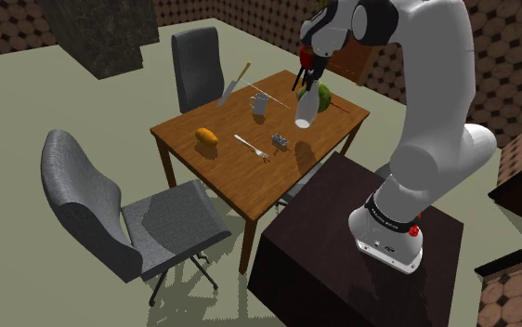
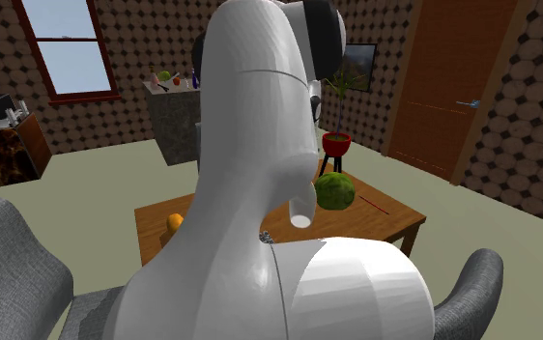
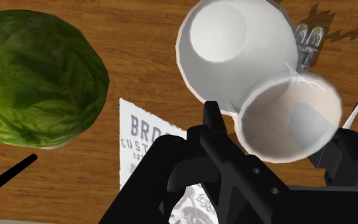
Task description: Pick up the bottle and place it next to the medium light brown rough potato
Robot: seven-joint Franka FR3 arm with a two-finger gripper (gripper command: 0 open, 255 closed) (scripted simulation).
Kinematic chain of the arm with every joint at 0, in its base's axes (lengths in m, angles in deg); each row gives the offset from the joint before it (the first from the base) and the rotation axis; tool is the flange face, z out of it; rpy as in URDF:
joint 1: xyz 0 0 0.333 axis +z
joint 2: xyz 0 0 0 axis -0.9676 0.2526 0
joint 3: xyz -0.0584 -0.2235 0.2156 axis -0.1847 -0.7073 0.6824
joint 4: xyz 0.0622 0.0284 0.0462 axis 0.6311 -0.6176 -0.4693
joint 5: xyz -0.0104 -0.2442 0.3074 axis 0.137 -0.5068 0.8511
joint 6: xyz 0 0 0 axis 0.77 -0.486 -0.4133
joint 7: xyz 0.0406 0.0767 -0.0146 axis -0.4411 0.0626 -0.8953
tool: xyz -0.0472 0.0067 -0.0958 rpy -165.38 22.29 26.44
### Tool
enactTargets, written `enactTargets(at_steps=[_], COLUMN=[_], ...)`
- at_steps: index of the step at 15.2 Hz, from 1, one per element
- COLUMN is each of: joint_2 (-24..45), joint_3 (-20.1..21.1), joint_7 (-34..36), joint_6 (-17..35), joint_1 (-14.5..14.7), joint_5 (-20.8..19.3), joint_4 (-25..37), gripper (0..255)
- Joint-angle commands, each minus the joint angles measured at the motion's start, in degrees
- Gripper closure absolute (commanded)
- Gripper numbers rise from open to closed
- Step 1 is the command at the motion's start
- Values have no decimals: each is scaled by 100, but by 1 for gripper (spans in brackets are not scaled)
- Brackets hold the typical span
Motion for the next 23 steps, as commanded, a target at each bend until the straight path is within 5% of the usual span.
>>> enactTargets(at_steps=[1, 23], joint_2=[-95, -849], joint_3=[-30, -275], joint_7=[20, 253], joint_6=[-91, -1336], joint_1=[19, 123], joint_5=[-35, -392], joint_4=[0, 533], gripper=[255, 255])
